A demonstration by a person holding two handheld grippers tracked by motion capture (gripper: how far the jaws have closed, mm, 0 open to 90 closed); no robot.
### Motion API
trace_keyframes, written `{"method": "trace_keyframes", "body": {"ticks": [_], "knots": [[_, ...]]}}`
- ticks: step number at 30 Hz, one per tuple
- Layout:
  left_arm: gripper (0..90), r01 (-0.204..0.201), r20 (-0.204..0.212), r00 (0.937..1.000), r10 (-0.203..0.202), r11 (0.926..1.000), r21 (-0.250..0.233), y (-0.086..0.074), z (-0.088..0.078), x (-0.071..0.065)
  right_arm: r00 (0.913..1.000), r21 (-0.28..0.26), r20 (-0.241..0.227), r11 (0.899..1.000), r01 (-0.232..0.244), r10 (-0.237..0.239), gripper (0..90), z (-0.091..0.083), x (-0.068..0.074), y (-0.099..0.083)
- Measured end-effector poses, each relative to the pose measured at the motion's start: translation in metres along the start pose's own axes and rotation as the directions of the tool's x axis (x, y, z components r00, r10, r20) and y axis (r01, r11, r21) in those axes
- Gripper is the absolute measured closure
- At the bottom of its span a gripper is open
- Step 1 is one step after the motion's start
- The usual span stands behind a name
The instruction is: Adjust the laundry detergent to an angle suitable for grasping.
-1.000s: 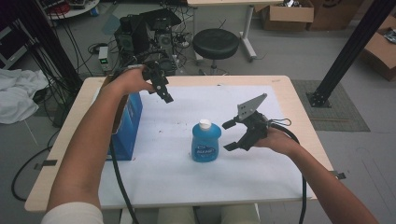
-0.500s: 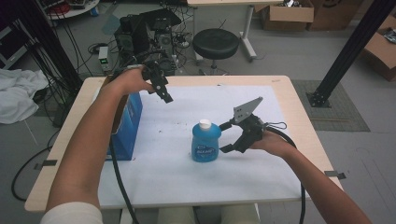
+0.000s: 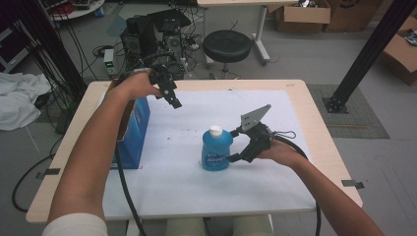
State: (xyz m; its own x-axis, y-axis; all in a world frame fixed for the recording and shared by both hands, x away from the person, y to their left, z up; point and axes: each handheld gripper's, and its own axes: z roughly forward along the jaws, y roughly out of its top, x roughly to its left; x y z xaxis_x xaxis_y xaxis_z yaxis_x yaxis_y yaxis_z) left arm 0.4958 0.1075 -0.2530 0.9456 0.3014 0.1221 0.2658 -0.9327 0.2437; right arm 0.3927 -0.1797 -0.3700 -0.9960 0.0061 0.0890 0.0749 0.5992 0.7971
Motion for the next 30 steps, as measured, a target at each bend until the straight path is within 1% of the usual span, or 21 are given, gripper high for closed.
{"method": "trace_keyframes", "body": {"ticks": [10, 16, 20, 26, 29, 30], "knots": [[20.1, 0.000, -0.001, 1.0000, 0.000, 1.0000, -0.001, 0.001, 0.000, -0.001, 1.0000, -0.015, -0.001, 1.000, 0.007, -0.007, 15.3, 0.009, 0.001, 0.001], [20.1, -0.002, 0.001, 1.0000, 0.002, 1.0000, 0.004, 0.002, 0.001, -0.001, 1.0000, -0.041, -0.001, 0.999, -0.005, 0.005, 15.3, 0.015, 0.000, -0.002], [20.2, 0.000, -0.001, 1.0000, 0.000, 1.0000, -0.001, 0.002, 0.001, -0.001, 1.0000, -0.055, 0.000, 0.998, -0.006, 0.006, 15.3, 0.018, 0.000, -0.001], [20.2, -0.001, 0.000, 1.0000, 0.001, 1.0000, 0.005, 0.001, 0.001, 0.000, 1.0000, -0.059, 0.001, 0.998, -0.002, 0.002, 15.3, 0.024, 0.000, 0.000], [20.2, 0.000, 0.000, 1.0000, 0.000, 1.0000, 0.001, 0.001, 0.001, 0.000, 1.0000, -0.063, 0.000, 0.998, -0.003, 0.003, 15.3, 0.026, 0.000, 0.000], [20.2, 0.000, 0.001, 1.0000, 0.000, 1.0000, 0.005, 0.001, 0.000, -0.001, 1.0000, -0.069, 0.000, 0.998, -0.006, 0.006, 15.3, 0.027, 0.000, 0.000]]}}
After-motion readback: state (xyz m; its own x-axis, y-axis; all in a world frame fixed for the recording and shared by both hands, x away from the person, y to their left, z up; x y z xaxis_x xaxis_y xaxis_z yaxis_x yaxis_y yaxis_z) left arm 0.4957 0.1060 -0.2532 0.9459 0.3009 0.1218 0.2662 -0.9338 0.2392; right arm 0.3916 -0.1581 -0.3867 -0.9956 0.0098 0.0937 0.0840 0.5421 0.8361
